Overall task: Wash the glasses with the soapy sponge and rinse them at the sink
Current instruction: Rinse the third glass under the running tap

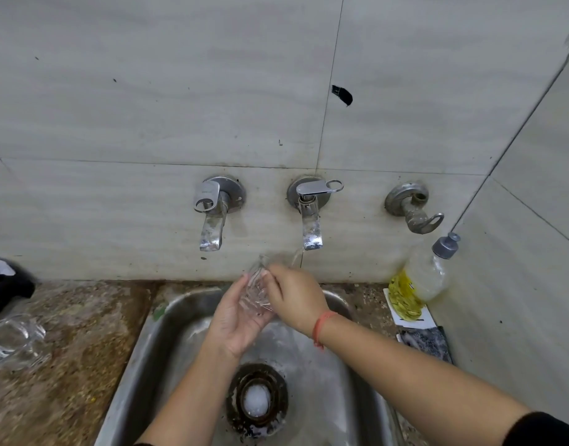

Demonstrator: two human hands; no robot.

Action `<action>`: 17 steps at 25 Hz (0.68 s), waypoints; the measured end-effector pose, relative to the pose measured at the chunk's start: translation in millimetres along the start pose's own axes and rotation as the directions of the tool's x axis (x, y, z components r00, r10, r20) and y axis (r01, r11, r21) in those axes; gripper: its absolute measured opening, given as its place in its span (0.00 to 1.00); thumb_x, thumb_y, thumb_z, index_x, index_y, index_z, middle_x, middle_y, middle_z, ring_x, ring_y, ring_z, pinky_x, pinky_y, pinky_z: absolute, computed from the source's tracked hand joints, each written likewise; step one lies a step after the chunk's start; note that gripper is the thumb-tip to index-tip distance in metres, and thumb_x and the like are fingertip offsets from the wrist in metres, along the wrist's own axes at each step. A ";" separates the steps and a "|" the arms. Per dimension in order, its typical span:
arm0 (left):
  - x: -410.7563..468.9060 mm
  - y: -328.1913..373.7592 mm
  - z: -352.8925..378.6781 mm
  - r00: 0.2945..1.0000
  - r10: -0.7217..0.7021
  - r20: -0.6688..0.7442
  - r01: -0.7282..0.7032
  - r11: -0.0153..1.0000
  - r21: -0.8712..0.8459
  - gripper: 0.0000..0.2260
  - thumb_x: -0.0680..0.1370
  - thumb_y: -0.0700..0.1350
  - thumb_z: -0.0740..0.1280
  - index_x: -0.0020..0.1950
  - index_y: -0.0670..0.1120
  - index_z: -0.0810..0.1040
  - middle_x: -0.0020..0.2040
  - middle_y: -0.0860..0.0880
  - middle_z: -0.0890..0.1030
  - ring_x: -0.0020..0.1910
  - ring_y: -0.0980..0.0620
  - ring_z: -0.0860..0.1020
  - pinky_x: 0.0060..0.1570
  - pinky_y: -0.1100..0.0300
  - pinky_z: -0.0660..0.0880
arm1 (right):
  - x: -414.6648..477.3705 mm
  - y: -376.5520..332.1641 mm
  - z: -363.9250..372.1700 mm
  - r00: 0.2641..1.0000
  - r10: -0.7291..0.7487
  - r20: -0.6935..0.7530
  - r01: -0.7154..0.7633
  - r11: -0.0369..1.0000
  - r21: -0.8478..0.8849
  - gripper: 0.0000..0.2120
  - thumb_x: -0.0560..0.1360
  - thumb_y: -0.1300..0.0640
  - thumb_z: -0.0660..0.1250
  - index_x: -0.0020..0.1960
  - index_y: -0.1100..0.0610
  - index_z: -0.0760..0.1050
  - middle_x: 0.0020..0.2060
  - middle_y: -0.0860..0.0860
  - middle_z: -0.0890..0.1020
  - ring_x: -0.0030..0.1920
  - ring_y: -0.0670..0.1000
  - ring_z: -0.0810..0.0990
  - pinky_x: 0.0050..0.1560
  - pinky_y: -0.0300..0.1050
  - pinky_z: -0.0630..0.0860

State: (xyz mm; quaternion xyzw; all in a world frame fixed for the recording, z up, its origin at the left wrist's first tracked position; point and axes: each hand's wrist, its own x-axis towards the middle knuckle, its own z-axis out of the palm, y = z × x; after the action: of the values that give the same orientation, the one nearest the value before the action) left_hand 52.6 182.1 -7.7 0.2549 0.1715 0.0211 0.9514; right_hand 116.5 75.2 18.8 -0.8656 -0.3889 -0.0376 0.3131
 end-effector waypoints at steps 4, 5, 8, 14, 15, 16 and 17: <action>3.2 -3.6 -5.2 0.993 -0.092 0.073 0.085 0.992 0.092 0.29 0.62 0.46 0.81 0.59 0.38 0.80 0.55 0.39 0.82 0.49 0.45 0.83 0.48 0.51 0.81 | -8.2 7.1 -11.2 0.979 0.169 0.113 -0.200 0.904 0.378 0.17 0.80 0.50 0.56 0.44 0.60 0.76 0.36 0.56 0.81 0.39 0.55 0.80 0.43 0.54 0.77; 4.3 -3.0 -4.2 0.991 -0.127 0.047 0.122 0.988 0.095 0.26 0.66 0.49 0.78 0.60 0.38 0.79 0.53 0.38 0.82 0.47 0.45 0.84 0.49 0.51 0.80 | -14.3 12.5 -17.9 0.991 0.066 0.120 -0.103 0.938 0.330 0.16 0.80 0.50 0.55 0.43 0.59 0.75 0.36 0.54 0.80 0.39 0.53 0.79 0.43 0.51 0.76; 5.1 -2.9 4.4 0.970 -0.230 -0.075 0.241 0.943 0.231 0.24 0.76 0.56 0.63 0.59 0.37 0.78 0.54 0.34 0.81 0.48 0.41 0.83 0.53 0.49 0.79 | -34.0 24.3 -25.8 0.995 0.023 0.096 -0.044 0.974 0.221 0.17 0.78 0.50 0.55 0.40 0.58 0.75 0.34 0.52 0.80 0.37 0.51 0.77 0.41 0.48 0.74; 5.3 -22.1 32.6 1.000 0.002 0.022 -0.014 0.838 0.546 0.20 0.77 0.46 0.66 0.66 0.40 0.72 0.59 0.40 0.80 0.57 0.46 0.80 0.60 0.52 0.76 | -38.1 26.9 -27.4 0.655 0.687 0.315 -0.501 0.083 0.861 0.15 0.82 0.60 0.54 0.42 0.60 0.77 0.33 0.54 0.84 0.32 0.49 0.82 0.40 0.45 0.77; 3.4 -22.9 36.0 0.998 0.050 0.048 -0.069 0.783 0.618 0.19 0.77 0.43 0.67 0.67 0.43 0.71 0.59 0.43 0.81 0.57 0.48 0.80 0.61 0.52 0.75 | -37.3 27.8 -31.8 0.602 0.683 0.413 -0.492 -0.089 0.866 0.15 0.82 0.60 0.54 0.43 0.60 0.76 0.30 0.53 0.83 0.30 0.48 0.82 0.38 0.44 0.78; 0.6 -23.3 38.1 0.993 0.090 0.078 -0.118 0.715 0.689 0.19 0.76 0.40 0.69 0.67 0.46 0.71 0.58 0.46 0.82 0.57 0.51 0.80 0.60 0.54 0.76 | -37.2 27.5 -36.3 0.560 0.667 0.491 -0.477 -0.225 0.849 0.14 0.83 0.60 0.53 0.44 0.61 0.74 0.28 0.52 0.82 0.28 0.48 0.82 0.35 0.44 0.80; -0.8 -23.1 39.2 0.988 0.121 0.101 -0.156 0.653 0.741 0.20 0.75 0.37 0.70 0.66 0.48 0.72 0.57 0.48 0.82 0.56 0.53 0.80 0.58 0.57 0.76 | -36.9 27.2 -39.6 0.528 0.640 0.557 -0.466 -0.330 0.821 0.13 0.82 0.61 0.54 0.45 0.61 0.74 0.27 0.52 0.82 0.26 0.48 0.81 0.32 0.43 0.80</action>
State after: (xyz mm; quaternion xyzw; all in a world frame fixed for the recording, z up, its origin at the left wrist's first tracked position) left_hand 63.9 143.1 13.0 0.6349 0.1249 0.0159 0.7623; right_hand 116.9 15.0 25.2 -0.4763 0.1887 0.3279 0.7938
